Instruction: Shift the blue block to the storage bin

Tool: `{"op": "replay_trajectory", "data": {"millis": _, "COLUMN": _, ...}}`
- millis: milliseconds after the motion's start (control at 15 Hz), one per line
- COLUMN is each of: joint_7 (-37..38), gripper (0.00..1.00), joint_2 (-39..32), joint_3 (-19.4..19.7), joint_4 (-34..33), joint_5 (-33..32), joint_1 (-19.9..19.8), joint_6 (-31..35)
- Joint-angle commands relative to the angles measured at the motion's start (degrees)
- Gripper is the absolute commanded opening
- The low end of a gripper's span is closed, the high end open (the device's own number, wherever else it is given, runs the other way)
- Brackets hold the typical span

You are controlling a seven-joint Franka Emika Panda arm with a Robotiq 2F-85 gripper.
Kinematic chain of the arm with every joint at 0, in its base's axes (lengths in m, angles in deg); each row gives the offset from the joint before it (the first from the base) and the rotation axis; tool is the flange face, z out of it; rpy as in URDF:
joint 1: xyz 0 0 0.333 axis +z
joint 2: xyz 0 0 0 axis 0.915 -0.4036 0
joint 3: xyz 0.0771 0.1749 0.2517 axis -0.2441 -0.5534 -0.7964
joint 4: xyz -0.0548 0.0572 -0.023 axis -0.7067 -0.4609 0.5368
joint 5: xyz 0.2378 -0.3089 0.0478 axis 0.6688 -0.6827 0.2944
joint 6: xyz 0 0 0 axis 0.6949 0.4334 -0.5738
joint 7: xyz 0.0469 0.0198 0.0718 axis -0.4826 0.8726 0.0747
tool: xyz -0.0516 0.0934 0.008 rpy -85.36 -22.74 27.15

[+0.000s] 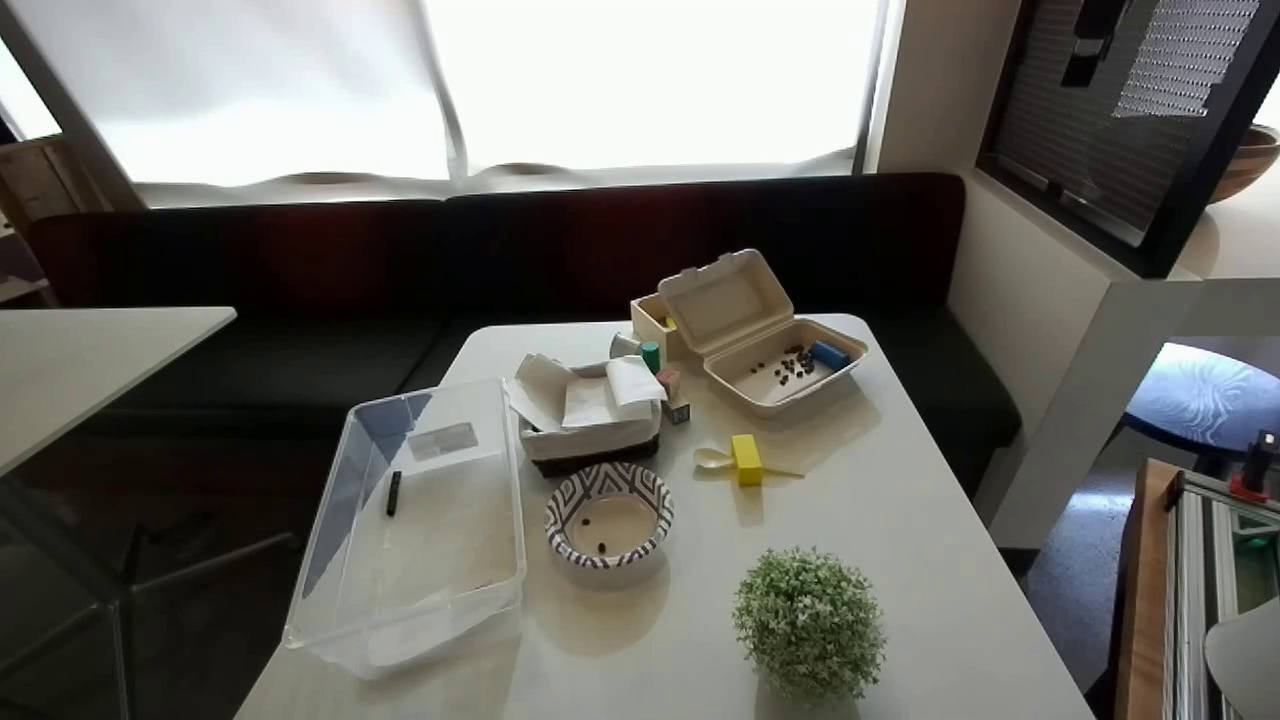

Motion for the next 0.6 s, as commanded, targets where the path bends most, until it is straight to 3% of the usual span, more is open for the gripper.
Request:
{"op": "replay_trajectory", "data": {"millis": 0, "joint_7": 0.31, "gripper": 1.0, "joint_2": 0.02, "joint_3": 0.42, "joint_4": -0.21, "joint_5": -0.29, "joint_1": 0.66, "joint_6": -0.28}}
{"op": "replay_trajectory", "data": {"millis": 400, "joint_7": 0.31, "gripper": 1.0, "joint_2": 0.02, "joint_3": 0.42, "joint_4": -0.22, "joint_5": -0.29, "joint_1": 0.66, "joint_6": -0.28}}
{"op": "replay_trajectory", "data": {"millis": 533, "joint_7": 2.54, "gripper": 1.0, "joint_2": -2.37, "joint_3": 0.48, "joint_4": -0.08, "joint_5": 0.23, "joint_1": 0.65, "joint_6": 2.62}}
